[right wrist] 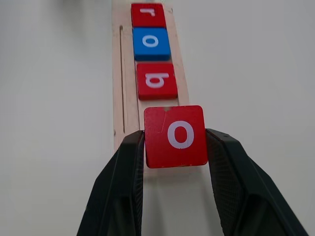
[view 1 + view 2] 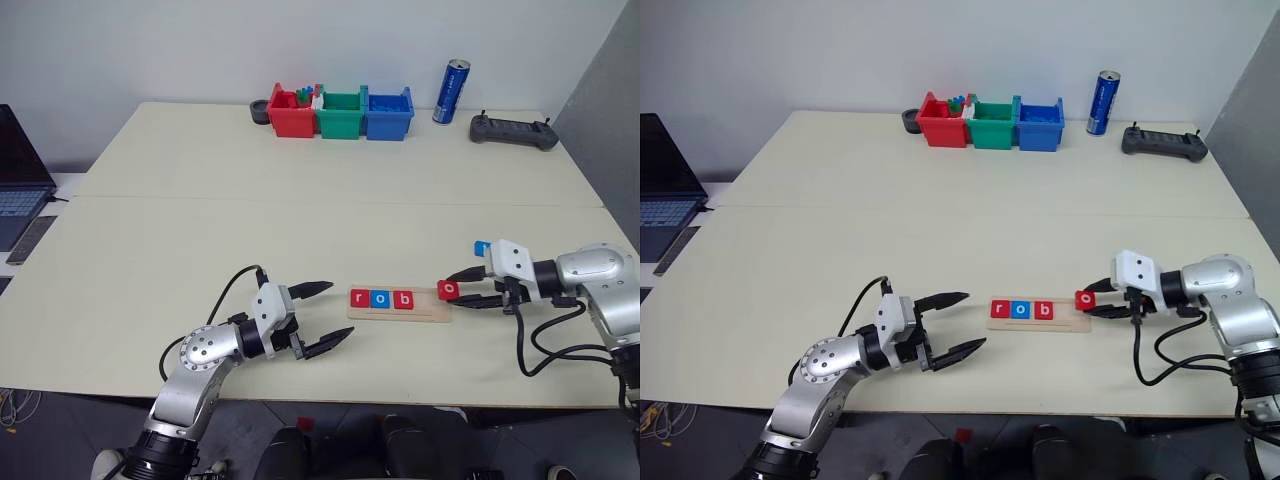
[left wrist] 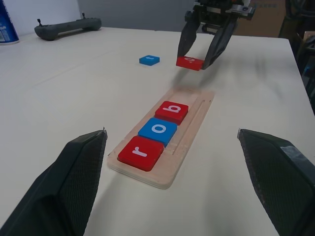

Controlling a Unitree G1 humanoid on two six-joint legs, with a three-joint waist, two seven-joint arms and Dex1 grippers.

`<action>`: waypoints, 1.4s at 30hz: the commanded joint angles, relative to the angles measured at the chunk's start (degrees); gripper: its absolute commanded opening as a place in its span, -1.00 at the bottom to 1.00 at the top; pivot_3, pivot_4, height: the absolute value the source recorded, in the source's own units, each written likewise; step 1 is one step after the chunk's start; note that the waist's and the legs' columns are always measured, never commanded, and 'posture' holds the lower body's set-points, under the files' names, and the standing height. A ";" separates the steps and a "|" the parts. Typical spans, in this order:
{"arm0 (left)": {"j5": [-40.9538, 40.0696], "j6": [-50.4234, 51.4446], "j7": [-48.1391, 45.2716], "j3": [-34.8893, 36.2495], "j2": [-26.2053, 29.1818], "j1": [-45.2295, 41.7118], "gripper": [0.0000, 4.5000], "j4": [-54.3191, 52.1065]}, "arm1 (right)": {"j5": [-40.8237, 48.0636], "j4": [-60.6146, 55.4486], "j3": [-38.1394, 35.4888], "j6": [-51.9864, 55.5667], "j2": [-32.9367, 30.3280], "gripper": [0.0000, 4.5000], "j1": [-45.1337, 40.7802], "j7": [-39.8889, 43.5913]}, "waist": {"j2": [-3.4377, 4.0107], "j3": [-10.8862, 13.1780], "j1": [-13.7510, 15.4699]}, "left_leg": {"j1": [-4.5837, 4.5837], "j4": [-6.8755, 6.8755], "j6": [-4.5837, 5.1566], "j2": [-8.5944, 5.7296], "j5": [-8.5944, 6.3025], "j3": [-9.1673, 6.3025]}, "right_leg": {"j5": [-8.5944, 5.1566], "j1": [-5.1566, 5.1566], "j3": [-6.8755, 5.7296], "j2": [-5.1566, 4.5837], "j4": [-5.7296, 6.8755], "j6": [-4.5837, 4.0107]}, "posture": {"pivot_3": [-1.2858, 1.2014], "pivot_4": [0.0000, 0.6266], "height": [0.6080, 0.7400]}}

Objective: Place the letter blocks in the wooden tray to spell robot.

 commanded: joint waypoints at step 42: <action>-1.20 2.06 1.00 0.56 1.32 0.34 1.00 -5.03 | -4.39 3.66 4.68 -2.64 3.97 -0.35 -3.07 -2.67 | 0.00 0.00 -0.10 | 0.00 0.00 0.00 0.01 0.00 0.00 | 0.00 -0.01 -0.02 0.01 0.01 0.00 | 0.03 -0.52 1.00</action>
